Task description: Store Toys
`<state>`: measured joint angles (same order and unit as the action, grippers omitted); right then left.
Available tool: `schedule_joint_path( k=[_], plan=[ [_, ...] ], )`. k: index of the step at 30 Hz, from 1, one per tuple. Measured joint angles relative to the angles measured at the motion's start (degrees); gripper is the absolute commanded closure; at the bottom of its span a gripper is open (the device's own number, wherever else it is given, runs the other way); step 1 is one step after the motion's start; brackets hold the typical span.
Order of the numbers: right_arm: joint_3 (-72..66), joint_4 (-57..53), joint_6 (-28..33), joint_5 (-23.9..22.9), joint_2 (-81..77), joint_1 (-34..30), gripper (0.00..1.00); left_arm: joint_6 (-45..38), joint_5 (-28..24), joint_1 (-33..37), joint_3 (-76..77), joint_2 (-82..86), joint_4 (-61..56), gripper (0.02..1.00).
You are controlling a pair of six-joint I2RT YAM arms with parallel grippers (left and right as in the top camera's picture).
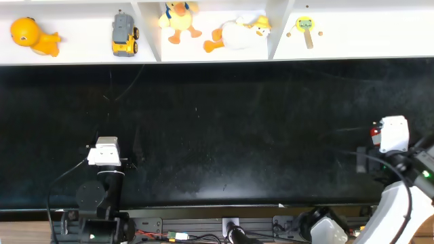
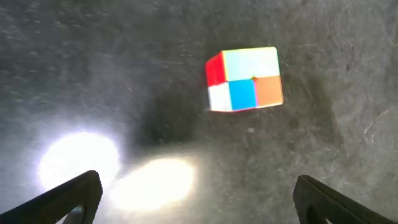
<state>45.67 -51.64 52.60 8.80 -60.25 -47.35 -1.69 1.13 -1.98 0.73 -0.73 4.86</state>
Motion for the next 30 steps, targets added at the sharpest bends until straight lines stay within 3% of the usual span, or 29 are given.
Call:
schedule_joint_path(
  k=[9, 17, 24, 30],
  plan=[
    [-0.1, 12.9, 5.5, 6.8, -13.5, -9.7, 0.005, 0.0, 0.0, 0.0, 0.0, 0.0, 0.0, 0.02],
    [-0.2, 18.0, 5.5, 14.0, -22.9, -9.9, 0.007, 0.0, 0.0, 0.0, 0.0, 0.0, 0.0, 0.02],
    [-0.2, 22.1, 5.0, 15.4, -25.2, -9.6, 0.001, 0.0, 0.0, 0.0, 0.0, 0.0, 0.0, 0.02],
    [-0.2, 22.9, 4.6, 16.1, -25.3, -7.4, 0.102, 0.0, 0.0, 0.0, 0.0, 0.0, 0.0, 0.02]
  ],
)
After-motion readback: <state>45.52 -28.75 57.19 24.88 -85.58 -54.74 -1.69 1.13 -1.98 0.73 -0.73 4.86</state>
